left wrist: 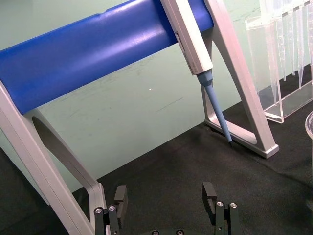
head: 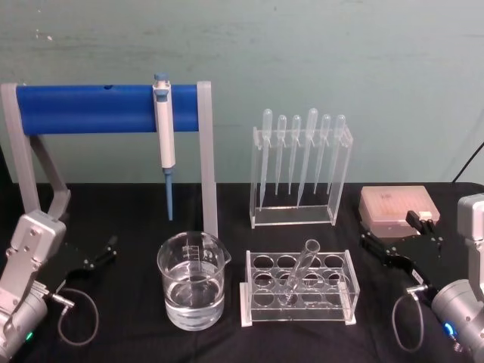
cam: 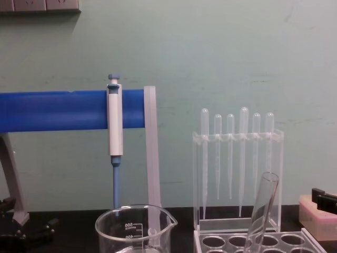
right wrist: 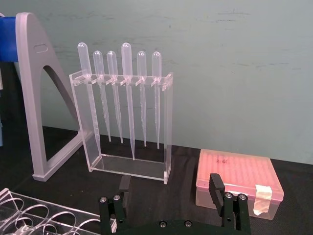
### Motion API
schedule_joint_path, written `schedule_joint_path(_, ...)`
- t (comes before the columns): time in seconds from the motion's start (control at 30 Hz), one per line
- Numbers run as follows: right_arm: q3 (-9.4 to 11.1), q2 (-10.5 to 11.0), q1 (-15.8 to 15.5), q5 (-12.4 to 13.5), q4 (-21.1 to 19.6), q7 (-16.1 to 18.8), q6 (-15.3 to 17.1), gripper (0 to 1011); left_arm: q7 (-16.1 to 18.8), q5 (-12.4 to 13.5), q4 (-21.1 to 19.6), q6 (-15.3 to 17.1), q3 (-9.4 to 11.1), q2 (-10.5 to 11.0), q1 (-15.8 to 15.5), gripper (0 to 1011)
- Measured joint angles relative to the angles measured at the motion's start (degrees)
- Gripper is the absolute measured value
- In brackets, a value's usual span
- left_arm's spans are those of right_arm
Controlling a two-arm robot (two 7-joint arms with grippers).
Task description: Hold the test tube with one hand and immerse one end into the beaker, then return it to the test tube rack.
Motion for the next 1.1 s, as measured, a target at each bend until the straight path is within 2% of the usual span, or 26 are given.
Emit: schedule_joint_path(1.1,-0.11,0.11,0.08,0.09,-0.10,0.05,0.03,1002,0.00,0.00,0.00,0.00,0.00,0.00,0.00,1000)
